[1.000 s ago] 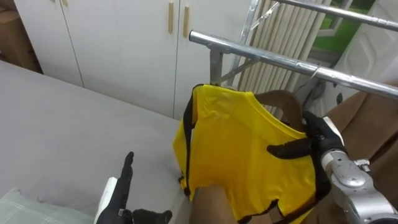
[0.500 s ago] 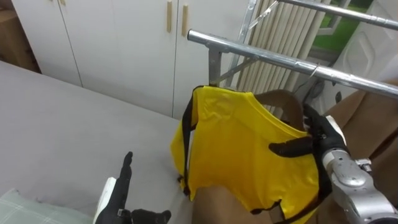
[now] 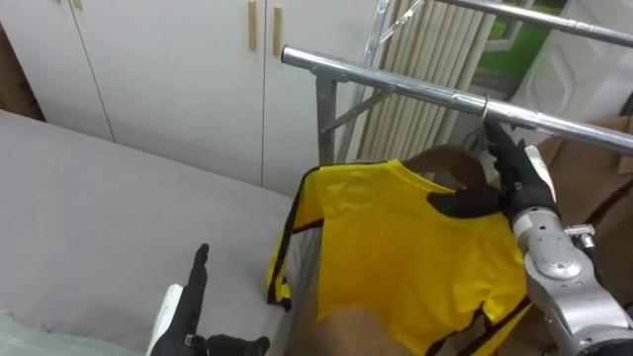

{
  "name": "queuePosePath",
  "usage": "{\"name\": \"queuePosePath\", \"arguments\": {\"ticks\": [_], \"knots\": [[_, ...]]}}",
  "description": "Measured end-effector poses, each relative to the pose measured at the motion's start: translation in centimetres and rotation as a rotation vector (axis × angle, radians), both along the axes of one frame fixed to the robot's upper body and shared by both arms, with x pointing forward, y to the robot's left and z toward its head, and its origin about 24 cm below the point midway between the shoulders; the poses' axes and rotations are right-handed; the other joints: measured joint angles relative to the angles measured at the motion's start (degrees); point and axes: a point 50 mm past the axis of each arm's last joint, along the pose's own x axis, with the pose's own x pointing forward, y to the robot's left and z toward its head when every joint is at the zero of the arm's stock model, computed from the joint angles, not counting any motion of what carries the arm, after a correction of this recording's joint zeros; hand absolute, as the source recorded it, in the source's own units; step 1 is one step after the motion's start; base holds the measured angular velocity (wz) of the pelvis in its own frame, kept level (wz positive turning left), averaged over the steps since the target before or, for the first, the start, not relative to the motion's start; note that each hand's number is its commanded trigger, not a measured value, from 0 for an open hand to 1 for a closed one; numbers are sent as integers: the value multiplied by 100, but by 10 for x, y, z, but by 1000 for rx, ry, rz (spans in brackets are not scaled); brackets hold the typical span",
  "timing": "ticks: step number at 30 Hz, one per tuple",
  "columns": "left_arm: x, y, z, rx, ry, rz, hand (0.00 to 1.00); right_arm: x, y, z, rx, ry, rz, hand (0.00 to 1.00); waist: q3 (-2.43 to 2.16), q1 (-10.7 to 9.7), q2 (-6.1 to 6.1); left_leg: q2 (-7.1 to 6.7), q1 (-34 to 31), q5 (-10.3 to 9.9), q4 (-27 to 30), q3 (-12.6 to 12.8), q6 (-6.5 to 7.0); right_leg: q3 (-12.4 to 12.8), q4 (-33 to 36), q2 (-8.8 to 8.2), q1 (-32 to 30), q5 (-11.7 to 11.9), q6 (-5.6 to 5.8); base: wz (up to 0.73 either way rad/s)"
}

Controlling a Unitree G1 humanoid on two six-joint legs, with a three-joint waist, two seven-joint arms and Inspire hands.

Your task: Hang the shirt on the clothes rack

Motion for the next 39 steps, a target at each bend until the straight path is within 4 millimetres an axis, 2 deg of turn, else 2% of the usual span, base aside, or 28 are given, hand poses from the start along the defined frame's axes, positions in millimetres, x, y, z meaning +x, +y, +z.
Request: {"name": "queuePosePath", "arguments": {"ticks": [7,14,18,22,31,39], "knots": [[0,1,0,2,1,1,0,-7,-2,-9,1,20,-10,0,-28,-115,51,-1,-25,0,6,17,0,-1,6,-5,-14,0,0,-1],[-1,1,-1,2,3,3,0,-11,-4,-14,0,34,-16,0,-87,-169,153,0,6,2,-9,26,-3,11,5,-3,-5,0,0,0],[-1,1,-1,3,3,4,0,-13,-5,-17,0,44,-19,0,-86,-178,154,0,27,15,-52,27,-23,12,6,-3,-9,0,0,0],[-1,3,0,13,-1,12,0,-17,-4,-18,-7,34,-10,0,-85,-307,152,-2,22,15,-53,36,-23,16,7,-7,-18,0,0,-1],[-2,5,-1,16,3,17,0,-37,-15,-40,-27,100,-40,0,-83,-408,149,2,66,16,-108,131,-22,118,7,6,-42,0,0,-6],[-2,6,1,19,-8,28,0,-46,-13,-35,-41,61,-27,0,-87,-428,158,20,67,16,-154,239,-22,259,10,40,-127,6,-6,-9]]}}
